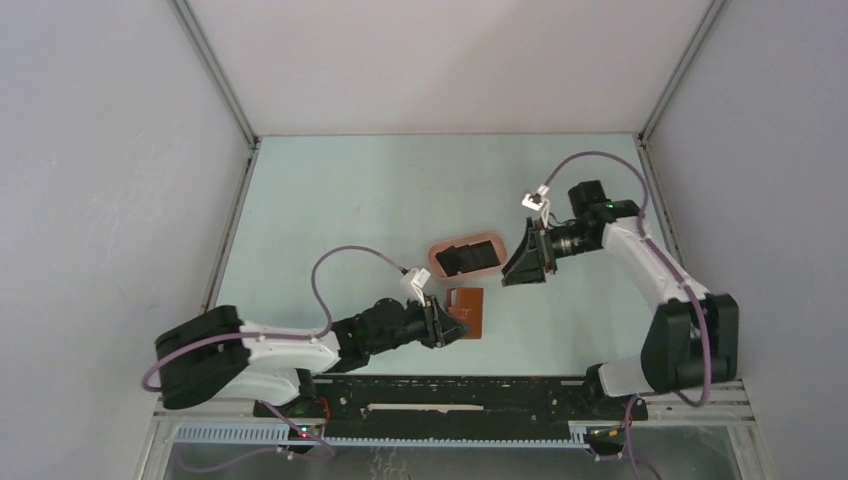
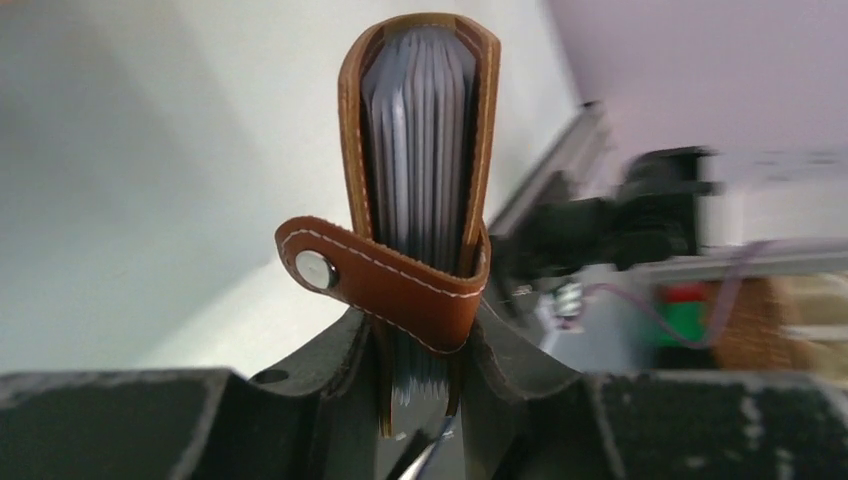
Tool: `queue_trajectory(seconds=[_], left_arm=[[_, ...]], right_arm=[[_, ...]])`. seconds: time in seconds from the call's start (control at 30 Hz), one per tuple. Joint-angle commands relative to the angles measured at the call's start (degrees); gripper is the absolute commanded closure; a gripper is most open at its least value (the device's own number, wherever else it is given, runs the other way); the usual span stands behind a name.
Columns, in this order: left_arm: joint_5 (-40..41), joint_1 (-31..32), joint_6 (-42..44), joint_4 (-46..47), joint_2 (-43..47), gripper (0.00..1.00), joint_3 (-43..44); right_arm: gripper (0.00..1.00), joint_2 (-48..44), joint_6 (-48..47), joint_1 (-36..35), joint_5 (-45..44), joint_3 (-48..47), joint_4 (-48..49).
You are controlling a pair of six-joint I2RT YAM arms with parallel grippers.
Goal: Put the credit cards into the card holder
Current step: Turn over the card holder at the center of the board.
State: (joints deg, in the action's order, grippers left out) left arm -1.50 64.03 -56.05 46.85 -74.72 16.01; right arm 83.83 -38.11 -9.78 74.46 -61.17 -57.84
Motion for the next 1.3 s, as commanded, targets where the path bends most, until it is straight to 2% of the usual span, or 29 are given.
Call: queue_trajectory(seconds=[0.0,0.1,0.23,0.37,0.47,0.6,0.8,0.9,1.0,1.27], left_arm=[[19.8,4.9,12.2,-47.8,7.1,0.99,13.6],[29.6,7.8,13.6,-68.3,2.8,0.99,24.1],[37.6,11.7,13.9,-89.6,-11.5,1.0,40.2],[43.3,15.7,14.1,-106.1,-28.5,1.0,56.7],[44.5,16.8,14.3,-112.4,-39.3,0.99,65.9],[42.1,16.9,14.7,-111.8,-44.8,0.78,69.2],[38.3,16.9,15.4,-107.1,-43.2,0.43,67.3],[35.7,16.9,16.2,-104.1,-41.5,0.31,66.7],[33.8,16.9,16.8,-101.7,-40.3,0.25,66.5],[28.9,17.3,17.8,-95.4,-33.2,0.2,62.3]], right_arm=[[0.38,-8.7,2.1,3.6,-4.3,-1.9,2.9],[0.38,-13.4,7.4,4.9,-8.1,-0.2,8.8],[0.38,-17.1,12.5,6.5,-11.6,1.7,14.2],[0.38,-18.1,13.7,9.1,-10.6,2.2,14.9],[0.38,-18.9,13.9,11.2,-9.6,2.5,14.9],[0.38,-19.5,14.1,12.6,-9.0,2.9,15.2],[0.38,-19.3,14.1,13.0,-8.6,3.0,15.1],[0.38,-19.5,14.1,13.1,-8.6,3.0,15.0],[0.38,-19.5,14.1,13.4,-8.4,3.1,14.9],[0.38,-19.7,13.8,13.8,-7.9,3.0,14.6]])
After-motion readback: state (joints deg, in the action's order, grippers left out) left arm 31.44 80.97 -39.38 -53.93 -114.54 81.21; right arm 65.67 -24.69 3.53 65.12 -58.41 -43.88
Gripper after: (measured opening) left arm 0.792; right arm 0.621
